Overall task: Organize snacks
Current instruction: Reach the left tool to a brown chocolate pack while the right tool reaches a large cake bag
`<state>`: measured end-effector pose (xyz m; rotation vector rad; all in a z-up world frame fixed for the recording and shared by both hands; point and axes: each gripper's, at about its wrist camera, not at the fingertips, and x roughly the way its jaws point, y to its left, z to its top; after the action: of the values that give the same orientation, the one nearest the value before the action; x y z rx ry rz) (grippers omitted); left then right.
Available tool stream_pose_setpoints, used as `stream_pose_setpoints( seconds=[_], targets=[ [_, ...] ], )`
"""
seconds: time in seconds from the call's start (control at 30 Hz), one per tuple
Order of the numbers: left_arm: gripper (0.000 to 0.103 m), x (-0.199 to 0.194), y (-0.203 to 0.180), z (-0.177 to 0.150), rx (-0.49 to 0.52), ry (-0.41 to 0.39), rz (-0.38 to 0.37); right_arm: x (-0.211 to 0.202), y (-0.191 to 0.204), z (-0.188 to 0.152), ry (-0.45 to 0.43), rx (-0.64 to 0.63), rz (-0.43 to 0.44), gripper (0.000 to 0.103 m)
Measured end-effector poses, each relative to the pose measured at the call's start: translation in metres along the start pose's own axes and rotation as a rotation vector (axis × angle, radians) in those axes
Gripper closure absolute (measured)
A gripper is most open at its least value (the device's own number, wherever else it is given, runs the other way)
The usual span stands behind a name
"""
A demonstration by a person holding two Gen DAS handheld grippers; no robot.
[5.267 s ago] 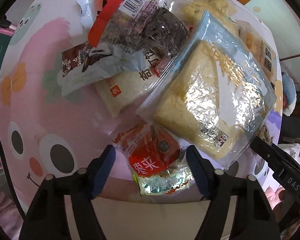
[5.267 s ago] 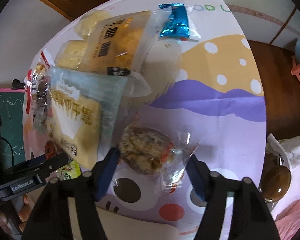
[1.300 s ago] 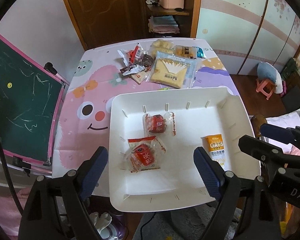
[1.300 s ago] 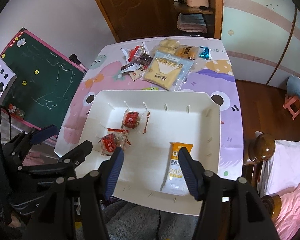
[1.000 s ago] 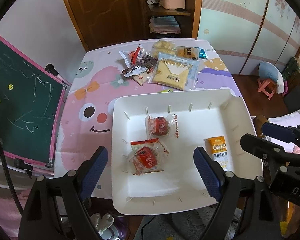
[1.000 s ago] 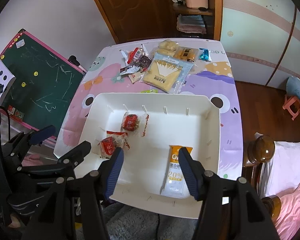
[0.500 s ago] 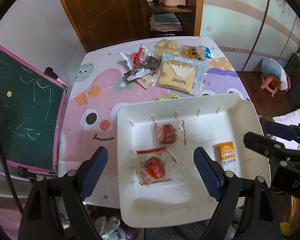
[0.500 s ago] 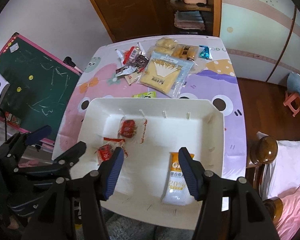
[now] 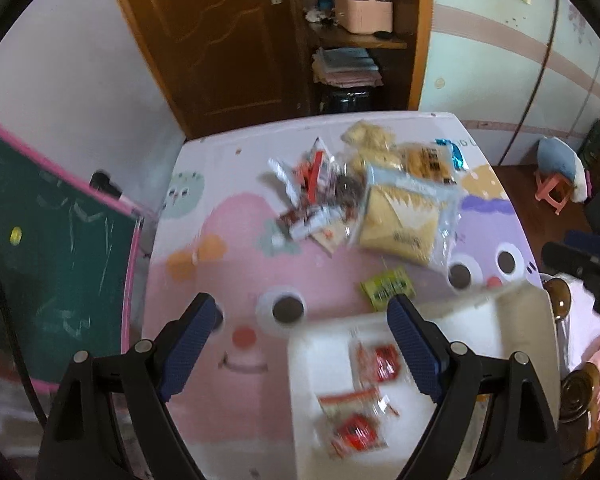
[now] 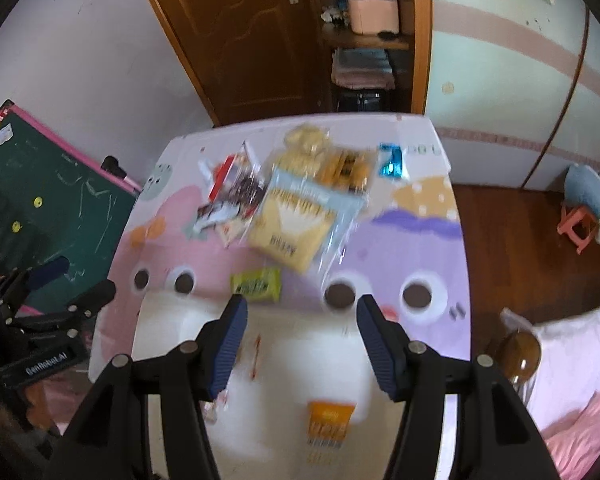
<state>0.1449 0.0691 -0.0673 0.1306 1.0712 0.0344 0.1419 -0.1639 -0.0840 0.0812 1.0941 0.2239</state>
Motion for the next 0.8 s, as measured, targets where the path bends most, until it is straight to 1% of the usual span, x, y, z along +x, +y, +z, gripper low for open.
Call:
stream_pose_setpoints(
  seconds=[0.07,0.13,0.27,0.47,0.57,0.63,0.7,0.8],
  targets=[
    [0.016,0.016,0.005,0.016,0.047,-0.006,0.003,0.014,-0.004,0.018,-0.008,-0.020,0.010,0.045],
    [0.016,0.037,0.007,0.030,0.096,0.001,-0.014,0.032,-0.007,0.033,0.012,-0.031,0.018,0.045],
    [0.016,0.080,0.012,0.047,0.182,0.035,-0.053,0.089,-0.023,0.056,0.109,-0.001,0.064,0.045],
    [0.016,0.152,0.019,0.058,0.267,0.115,-0.085,0.164,-0.054,0.061,0.239,0.097,0.137,0.045],
    [0.016,0.184,0.022,0.061,0.287,0.156,-0.122,0.191,-0.063,0.060,0.292,0.141,0.165,0.045],
    [0.016,0.203,0.021,0.064,0.290,0.176,-0.143,0.203,-0.066,0.059,0.321,0.159,0.178,0.045],
    [0.016,0.218,0.020,0.069,0.289,0.181,-0.165,0.213,-0.067,0.060,0.339,0.164,0.203,0.045],
    [0.016,0.233,0.018,0.076,0.296,0.181,-0.187,0.221,-0.064,0.062,0.352,0.150,0.209,0.045]
  ],
)
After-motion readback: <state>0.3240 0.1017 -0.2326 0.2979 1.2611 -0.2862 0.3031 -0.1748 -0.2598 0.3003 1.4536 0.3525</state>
